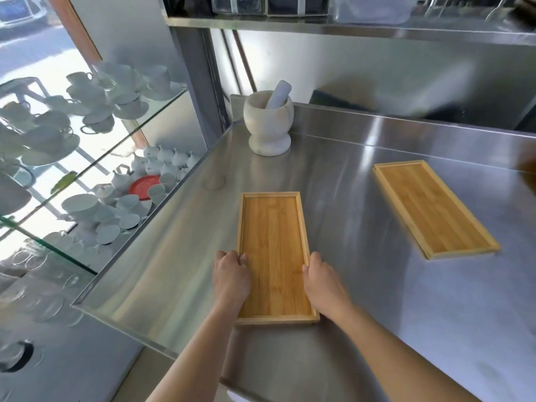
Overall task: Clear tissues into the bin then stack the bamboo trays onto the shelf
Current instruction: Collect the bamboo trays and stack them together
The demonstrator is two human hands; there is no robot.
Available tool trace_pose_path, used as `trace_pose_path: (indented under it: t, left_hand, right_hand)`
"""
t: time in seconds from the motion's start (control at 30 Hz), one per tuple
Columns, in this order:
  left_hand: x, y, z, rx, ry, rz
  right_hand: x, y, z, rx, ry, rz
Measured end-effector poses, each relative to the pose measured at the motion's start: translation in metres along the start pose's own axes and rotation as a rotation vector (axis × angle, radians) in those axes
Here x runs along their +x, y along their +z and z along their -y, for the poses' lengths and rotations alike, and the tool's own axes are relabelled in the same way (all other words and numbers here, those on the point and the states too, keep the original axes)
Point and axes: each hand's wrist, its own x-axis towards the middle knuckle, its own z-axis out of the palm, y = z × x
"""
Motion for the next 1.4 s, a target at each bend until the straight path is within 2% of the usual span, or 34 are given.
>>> trace_pose_path:
  t: [0.17, 0.33, 0.5, 0.57, 0.73, 0.93, 1.07, 1.17, 1.4]
  left_hand:
    - [0.001, 0.002, 0.006, 0.049, 0.031, -0.024]
    - [0.004, 0.004, 0.005, 0.147, -0.09, 0.021]
    - [0.009, -0.001, 0.005, -0.068, -0.215, 0.032]
    - [0.009, -0.002, 0.007, -0.165, -0.261, 0.037]
    - [0.0, -0.008, 0.002, -0.418, -0.306, 0.082]
    - [-0.004, -0.02, -0.022, -0.596, -0.344, 0.159]
    - [-0.004, -0.019, -0.048, -0.7, -0.436, 0.332]
    - [-0.004, -0.007, -0.075, -0.718, -0.457, 0.493]
    - [-0.007, 0.055, -0.144, -0.624, -0.388, 0.583]
  right_hand:
    - [0.0, 0.001, 0.001, 0.1, 0.059, 0.04]
    - [0.003, 0.008, 0.002, 0.255, 0.151, 0.11]
    - [0.003, 0.009, 0.005, 0.693, 0.304, 0.171]
    - [0.003, 0.012, 0.005, 0.764, 0.347, 0.14]
    - [0.005, 0.012, 0.002, 0.854, 0.391, 0.07]
    - [0.011, -0.013, 0.002, 0.933, 0.404, 0.041]
    - [0.009, -0.039, -0.005, 0.94, 0.388, -0.038]
    - [0.008, -0.071, -0.021, 0.928, 0.333, -0.073]
    - [0.024, -0.144, -0.082, 0.903, 0.342, -0.149]
